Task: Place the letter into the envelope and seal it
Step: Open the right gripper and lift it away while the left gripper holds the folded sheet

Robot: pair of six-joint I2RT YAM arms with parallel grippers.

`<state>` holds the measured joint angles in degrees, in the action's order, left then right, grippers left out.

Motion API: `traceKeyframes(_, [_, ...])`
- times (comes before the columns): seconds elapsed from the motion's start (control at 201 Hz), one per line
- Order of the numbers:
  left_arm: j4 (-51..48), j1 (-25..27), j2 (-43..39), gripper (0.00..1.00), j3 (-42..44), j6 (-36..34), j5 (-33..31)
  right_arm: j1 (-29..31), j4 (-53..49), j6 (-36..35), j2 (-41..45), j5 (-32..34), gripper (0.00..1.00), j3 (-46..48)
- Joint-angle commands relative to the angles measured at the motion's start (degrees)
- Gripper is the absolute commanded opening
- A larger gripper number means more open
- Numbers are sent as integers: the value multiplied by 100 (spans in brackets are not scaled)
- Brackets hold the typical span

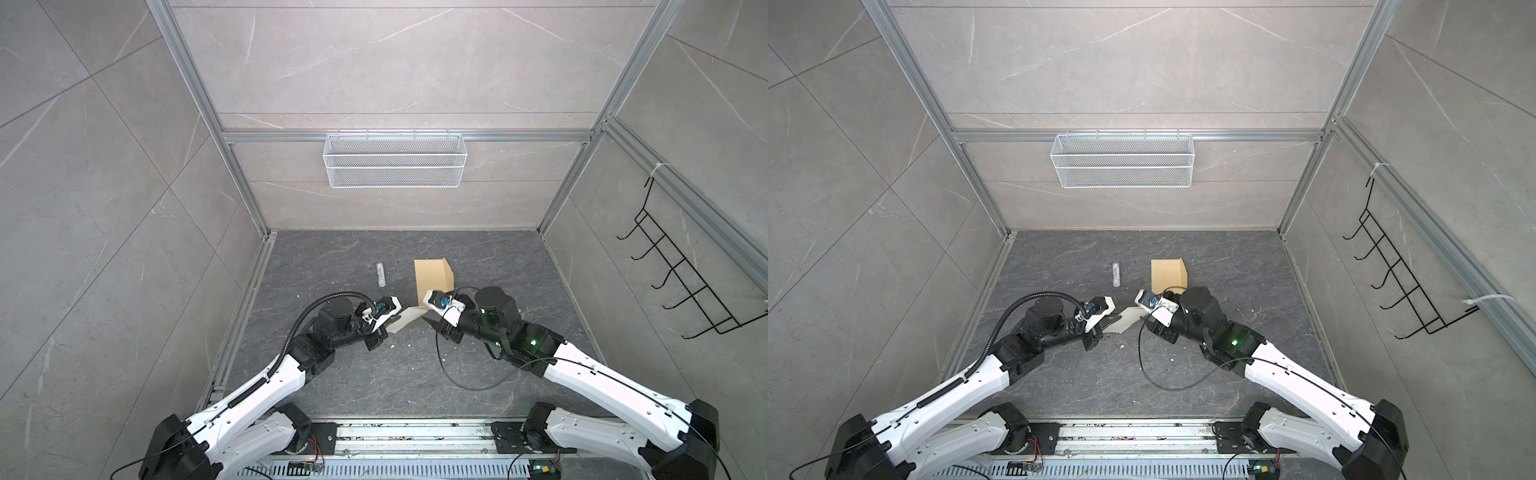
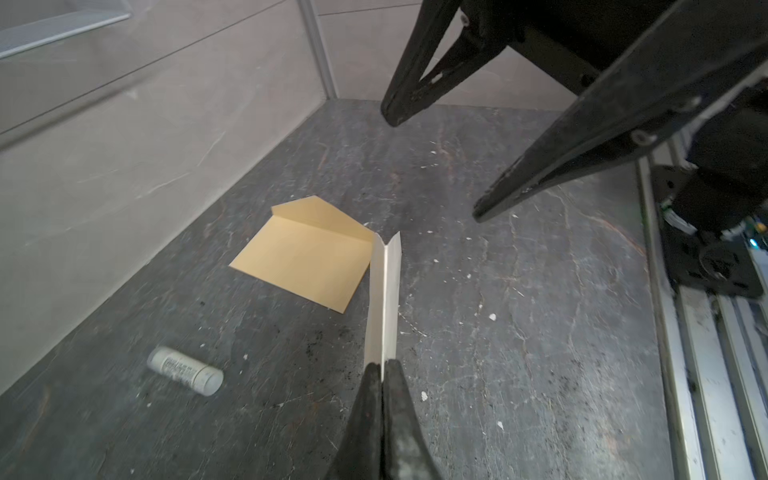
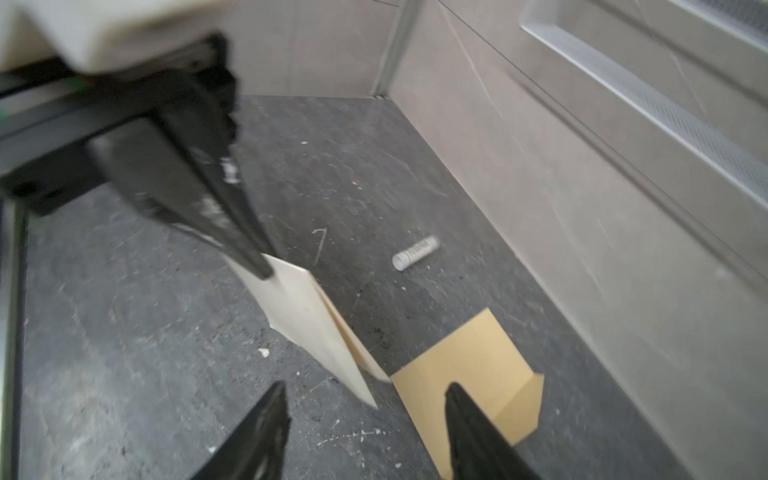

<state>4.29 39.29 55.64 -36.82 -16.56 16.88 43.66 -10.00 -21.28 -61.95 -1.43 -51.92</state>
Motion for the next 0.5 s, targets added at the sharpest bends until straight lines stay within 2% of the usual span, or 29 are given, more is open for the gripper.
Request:
traceKeyframes(0.0, [99,-90,-210,0,-169,1109,-1090,-474,-74,1198,-447,775,67,-529])
traceKeyframes(0.075, [-14,-237,-229,0,-233,1513,-1272,-762,-297,1550,-878,1168,74,-849])
traceKeyframes(0.219, [-22,-560,-196,0,-240,2080,-1247,-1272,-874,2103,-1884,1259,82,-1645])
traceKeyframes(0.498, [323,-755,-125,0,-75,2406,-1113,-2066,-1638,2919,-3674,1174,81,-2942])
